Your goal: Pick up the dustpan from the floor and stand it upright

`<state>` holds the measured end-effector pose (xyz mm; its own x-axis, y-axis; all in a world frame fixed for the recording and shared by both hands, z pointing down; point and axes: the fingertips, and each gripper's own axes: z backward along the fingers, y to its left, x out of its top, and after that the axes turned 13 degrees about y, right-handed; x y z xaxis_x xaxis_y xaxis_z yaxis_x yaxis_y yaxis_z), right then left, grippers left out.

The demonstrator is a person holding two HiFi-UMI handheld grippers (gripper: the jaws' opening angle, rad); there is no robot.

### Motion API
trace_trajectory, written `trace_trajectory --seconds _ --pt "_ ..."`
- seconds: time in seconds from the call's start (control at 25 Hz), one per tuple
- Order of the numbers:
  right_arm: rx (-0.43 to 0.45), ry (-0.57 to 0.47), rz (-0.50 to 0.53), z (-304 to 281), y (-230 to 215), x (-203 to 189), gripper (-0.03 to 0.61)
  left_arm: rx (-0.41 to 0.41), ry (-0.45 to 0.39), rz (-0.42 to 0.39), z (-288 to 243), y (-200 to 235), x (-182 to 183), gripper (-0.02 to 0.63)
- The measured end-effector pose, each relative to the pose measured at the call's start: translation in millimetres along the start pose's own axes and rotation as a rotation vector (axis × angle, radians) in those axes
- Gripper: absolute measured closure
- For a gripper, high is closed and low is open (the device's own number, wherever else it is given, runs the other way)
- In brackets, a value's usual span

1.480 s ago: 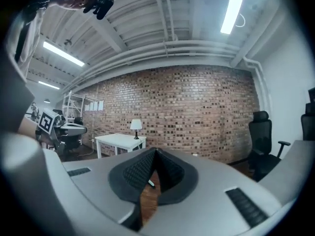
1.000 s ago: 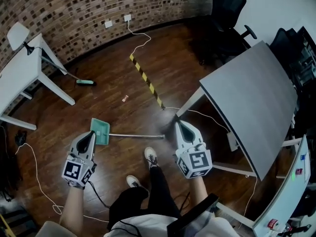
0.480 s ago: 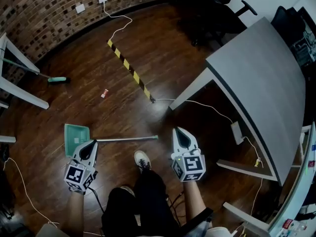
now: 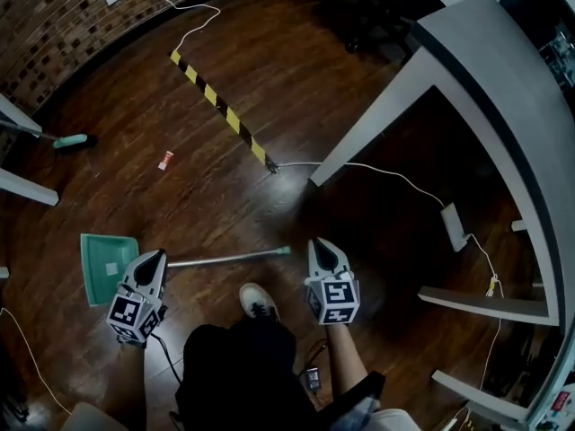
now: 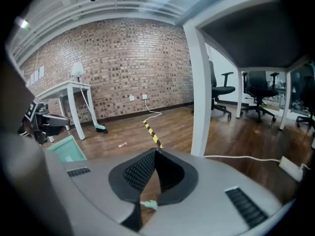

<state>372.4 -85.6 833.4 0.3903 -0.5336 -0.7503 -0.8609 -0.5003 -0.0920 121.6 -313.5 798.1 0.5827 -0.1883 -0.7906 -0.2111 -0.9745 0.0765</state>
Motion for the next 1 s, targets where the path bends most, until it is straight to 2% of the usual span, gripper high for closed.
trace_trajectory --seconds 0.16,0.36,0.56,0.76,0.88,1.0 --pt "-0.012 0.053 0.003 -38.6 -12.8 -55.3 0.577 0.015 0.039 0.034 -31.2 8.7 -44.2 0.621" --pt "0.004 0.126 0.070 -81.0 -11.3 -114.2 0.577 0.027 0.070 0.088 -60.8 22.0 -89.2 0.621" --pt "0.051 0.201 0.036 -107.9 -12.2 -171.3 0.569 0.059 0.089 0.134 -70.8 34.5 -114.1 0.621" --pt "0.086 0.236 0.048 -125.1 -3.9 -204.8 0.566 0.075 0.106 0.148 -63.2 42.5 -129.2 0.621" --pt "0.088 0.260 0.063 -137.2 -3.6 -217.2 0.462 0.077 0.107 0.149 -60.1 44.4 -139.9 0.621" --pt "0.077 0.282 0.101 -148.1 -4.5 -221.9 0.456 0.080 0.105 0.152 -55.5 46.4 -146.2 0.621"
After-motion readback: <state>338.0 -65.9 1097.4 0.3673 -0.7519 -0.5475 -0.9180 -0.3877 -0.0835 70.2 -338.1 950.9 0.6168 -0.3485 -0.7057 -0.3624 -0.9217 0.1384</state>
